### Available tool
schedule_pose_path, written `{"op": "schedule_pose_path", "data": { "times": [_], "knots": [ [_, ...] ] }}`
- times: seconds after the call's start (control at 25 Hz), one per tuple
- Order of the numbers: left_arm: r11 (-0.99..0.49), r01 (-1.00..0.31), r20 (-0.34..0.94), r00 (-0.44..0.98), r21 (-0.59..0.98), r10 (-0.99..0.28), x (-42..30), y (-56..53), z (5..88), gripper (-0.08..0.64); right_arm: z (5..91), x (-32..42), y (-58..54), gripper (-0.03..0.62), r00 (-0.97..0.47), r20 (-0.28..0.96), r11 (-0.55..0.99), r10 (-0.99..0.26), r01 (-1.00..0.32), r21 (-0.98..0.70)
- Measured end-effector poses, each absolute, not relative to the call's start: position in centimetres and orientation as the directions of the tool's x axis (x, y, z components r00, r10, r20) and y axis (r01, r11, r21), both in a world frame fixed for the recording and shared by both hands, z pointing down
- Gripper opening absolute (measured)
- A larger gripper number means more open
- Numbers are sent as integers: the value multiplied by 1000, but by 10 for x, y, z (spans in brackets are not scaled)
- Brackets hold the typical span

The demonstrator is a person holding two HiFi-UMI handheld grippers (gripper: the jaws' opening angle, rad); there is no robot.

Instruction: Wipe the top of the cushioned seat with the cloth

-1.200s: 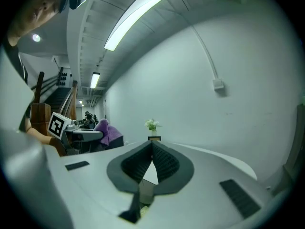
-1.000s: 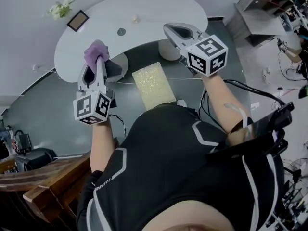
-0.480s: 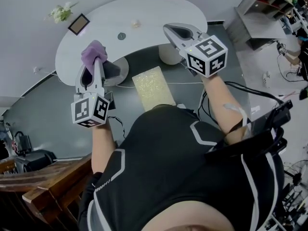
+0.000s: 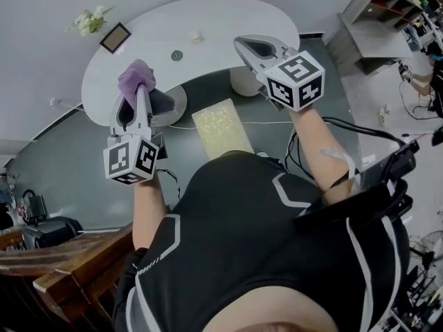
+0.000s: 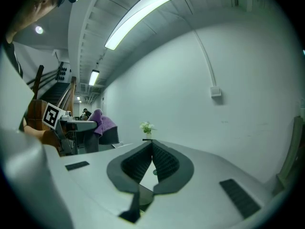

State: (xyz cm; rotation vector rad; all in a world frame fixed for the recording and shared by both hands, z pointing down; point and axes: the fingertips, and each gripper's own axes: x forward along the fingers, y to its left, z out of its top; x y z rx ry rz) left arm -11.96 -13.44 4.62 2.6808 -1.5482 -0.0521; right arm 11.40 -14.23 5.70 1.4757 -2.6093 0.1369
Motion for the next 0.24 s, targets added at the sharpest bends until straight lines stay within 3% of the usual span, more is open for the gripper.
{"op": "schedule_pose_path", "data": {
  "times": [0.24],
  "knots": [
    [-498, -866, 7, 498, 50, -867, -119, -128, 48, 91, 69, 116, -134, 5, -497, 197, 503, -845, -864, -22]
  ]
}}
